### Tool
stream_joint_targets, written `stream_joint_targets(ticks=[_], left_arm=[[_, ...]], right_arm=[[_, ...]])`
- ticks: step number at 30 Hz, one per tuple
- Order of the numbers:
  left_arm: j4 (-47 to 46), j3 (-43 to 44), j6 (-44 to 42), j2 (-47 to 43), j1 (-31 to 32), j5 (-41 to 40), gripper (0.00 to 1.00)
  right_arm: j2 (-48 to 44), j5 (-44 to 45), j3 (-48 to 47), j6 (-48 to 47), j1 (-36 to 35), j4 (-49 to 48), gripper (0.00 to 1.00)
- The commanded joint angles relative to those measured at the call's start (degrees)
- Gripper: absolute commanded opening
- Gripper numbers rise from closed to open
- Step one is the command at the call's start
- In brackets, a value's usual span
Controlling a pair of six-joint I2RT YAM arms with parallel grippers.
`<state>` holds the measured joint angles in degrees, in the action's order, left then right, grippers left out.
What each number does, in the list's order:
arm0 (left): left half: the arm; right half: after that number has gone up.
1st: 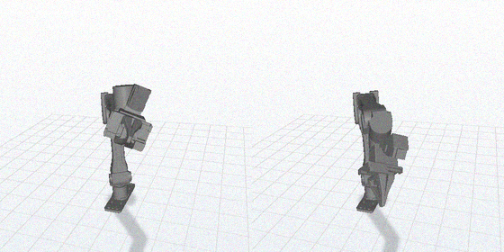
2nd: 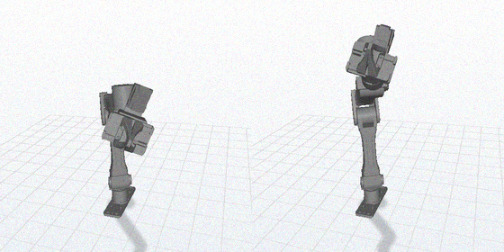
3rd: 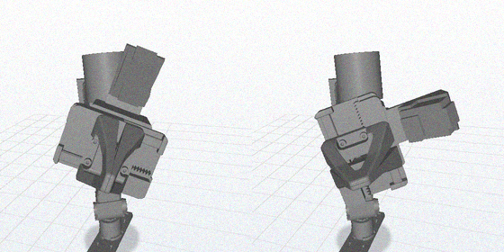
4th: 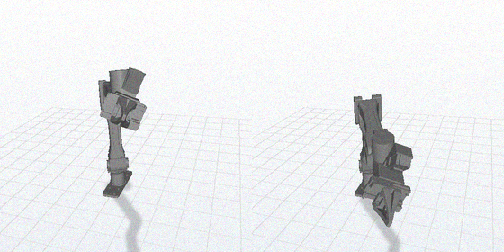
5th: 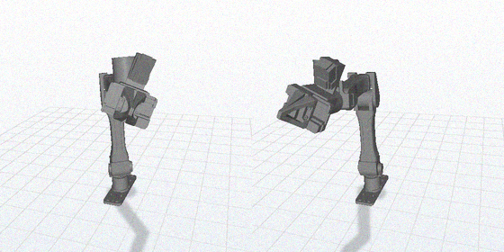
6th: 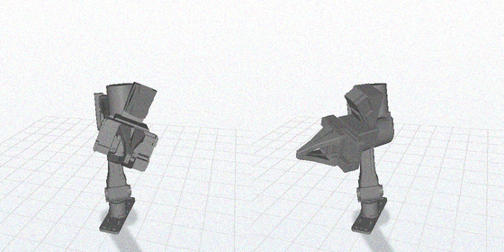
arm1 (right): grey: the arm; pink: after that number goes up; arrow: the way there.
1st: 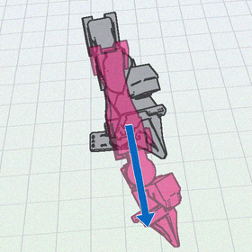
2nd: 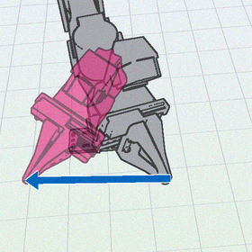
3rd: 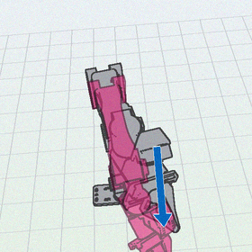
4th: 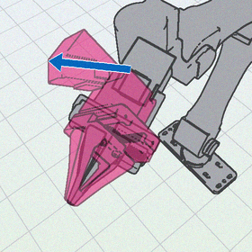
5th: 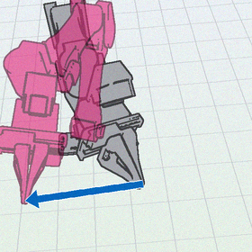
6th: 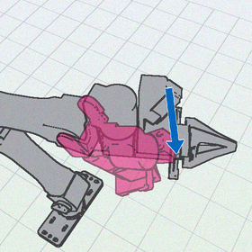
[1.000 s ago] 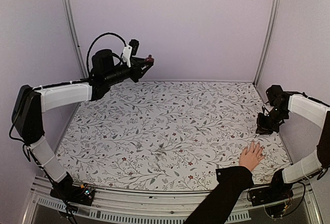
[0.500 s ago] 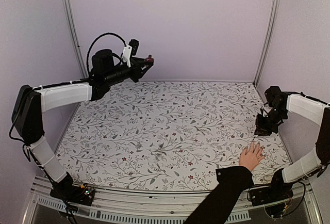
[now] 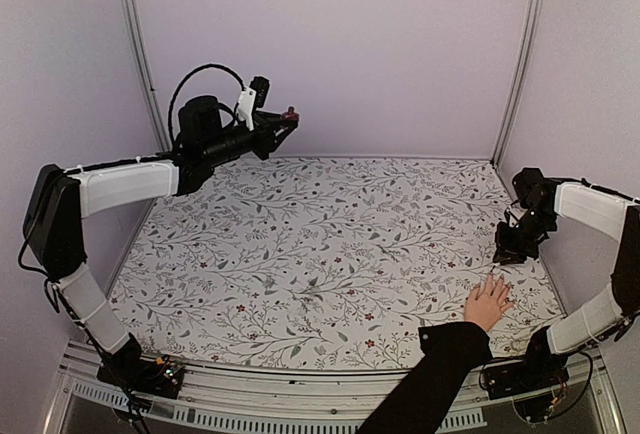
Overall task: Paint the nails
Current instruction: Paint the nail polish on the nail.
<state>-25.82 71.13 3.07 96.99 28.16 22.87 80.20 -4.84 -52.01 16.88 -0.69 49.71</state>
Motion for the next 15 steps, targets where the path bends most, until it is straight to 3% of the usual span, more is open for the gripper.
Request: stream_joint_targets(ticks=[1,15], left_arm=[[-1.16,1.42,0.43,0.94,-0.73,0.42,0.00],[-1.23,0.89,0.85,0.86,-0.78,0.46,0.00]], right_arm=[[0.83,0.97,-0.29,0.16,0.25,-0.32,0.00],[0.95,1.72,-0.20,0.53,0.30,-0.27,0.00]])
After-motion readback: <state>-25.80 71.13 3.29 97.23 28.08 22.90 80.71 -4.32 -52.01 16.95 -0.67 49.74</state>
